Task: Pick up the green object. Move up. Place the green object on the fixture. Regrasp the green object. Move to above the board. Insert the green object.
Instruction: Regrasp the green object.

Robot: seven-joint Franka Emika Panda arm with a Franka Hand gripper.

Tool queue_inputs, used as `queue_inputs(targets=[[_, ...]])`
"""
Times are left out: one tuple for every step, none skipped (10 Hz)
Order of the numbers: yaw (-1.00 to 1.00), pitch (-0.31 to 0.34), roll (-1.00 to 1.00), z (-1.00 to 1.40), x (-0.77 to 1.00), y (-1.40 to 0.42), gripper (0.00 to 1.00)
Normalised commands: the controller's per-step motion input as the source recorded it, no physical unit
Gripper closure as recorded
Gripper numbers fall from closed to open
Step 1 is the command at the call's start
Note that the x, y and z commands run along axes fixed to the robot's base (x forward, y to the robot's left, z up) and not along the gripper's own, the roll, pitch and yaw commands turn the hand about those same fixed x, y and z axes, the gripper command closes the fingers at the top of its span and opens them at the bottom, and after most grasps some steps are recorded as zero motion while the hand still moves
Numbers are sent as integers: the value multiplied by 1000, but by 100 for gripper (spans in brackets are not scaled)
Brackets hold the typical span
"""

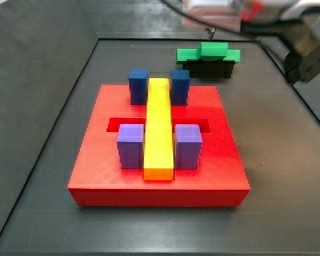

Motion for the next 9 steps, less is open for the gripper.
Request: queue_inputs(targets=[[306, 334, 543, -251, 231, 217, 0], [366, 251, 271, -137, 246, 269, 0], [251, 54, 0, 0, 80, 329, 0], [66, 0, -29, 0, 0, 286, 0], [140, 0, 0, -111, 0, 277, 0], [331, 0, 0, -117, 46, 297, 0], [306, 0, 86, -174, 23, 254, 0], [17, 0, 83, -137, -94, 91, 0], [0, 0, 54, -100, -209, 0, 0]])
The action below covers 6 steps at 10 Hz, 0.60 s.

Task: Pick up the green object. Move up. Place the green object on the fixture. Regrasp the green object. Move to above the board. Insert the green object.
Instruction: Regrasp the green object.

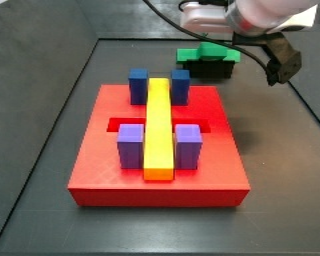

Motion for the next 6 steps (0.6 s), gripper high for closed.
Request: queue_inputs(targets=[[0, 0, 134, -157, -137, 0, 0], [0, 0, 243, -214, -106, 9, 0], [0, 0, 309, -289, -186, 66, 0], [20, 0, 214, -229, -37, 29, 0], [49, 0, 200, -220, 0, 34, 0], [74, 0, 174, -194, 0, 11, 0]])
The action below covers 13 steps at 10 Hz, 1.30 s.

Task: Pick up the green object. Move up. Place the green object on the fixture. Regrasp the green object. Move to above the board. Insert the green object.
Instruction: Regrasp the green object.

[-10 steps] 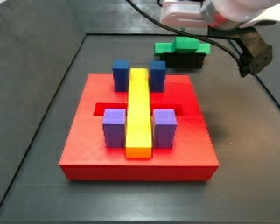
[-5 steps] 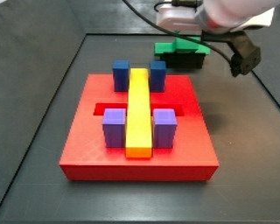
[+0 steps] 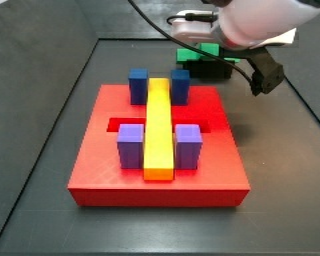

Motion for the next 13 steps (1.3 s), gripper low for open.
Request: queue_inputs(targets=[[120, 9, 71, -123, 43, 0, 0], [129, 0, 0, -140, 129, 0, 0], [100, 0, 0, -177, 120, 0, 0], [100, 0, -11, -243, 180, 0, 0], [63, 0, -146, -294, 217, 51, 0], [0, 0, -549, -94, 166, 114, 0], [0, -71, -640, 0, 3, 143, 0], [-3, -111, -529, 0, 0, 80, 0], [0, -60, -240, 0, 0, 0, 0], [0, 0, 6, -23, 0, 0, 0], [0, 0, 49, -29, 0, 0, 0], [0, 0, 14, 0, 0, 23, 0], [0, 0, 134, -26, -29, 0, 0]])
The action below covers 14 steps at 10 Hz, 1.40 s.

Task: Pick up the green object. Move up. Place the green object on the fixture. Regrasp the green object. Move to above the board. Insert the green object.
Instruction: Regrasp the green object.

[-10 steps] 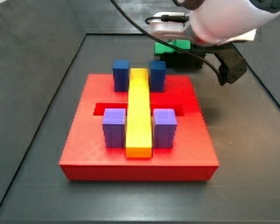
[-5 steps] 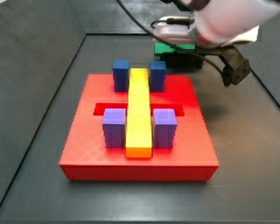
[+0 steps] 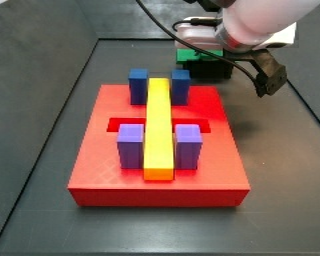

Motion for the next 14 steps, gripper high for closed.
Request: queue_inputs(targets=[[0, 0, 0, 0, 0, 0, 0], [0, 0, 0, 0, 0, 0, 100], [0, 0, 0, 0, 0, 0, 100], [0, 0, 0, 0, 0, 0, 100], [0, 0, 0, 0, 0, 0, 100], [0, 0, 0, 0, 0, 0, 100], [0, 0, 0, 0, 0, 0, 100], [0, 0, 0, 0, 0, 0, 100], [0, 0, 0, 0, 0, 0, 100], [0, 0, 0, 0, 0, 0, 100], [0, 0, 0, 0, 0, 0, 100], [0, 0, 0, 0, 0, 0, 100], [0, 0, 0, 0, 0, 0, 100], [0, 0, 0, 0, 0, 0, 100]])
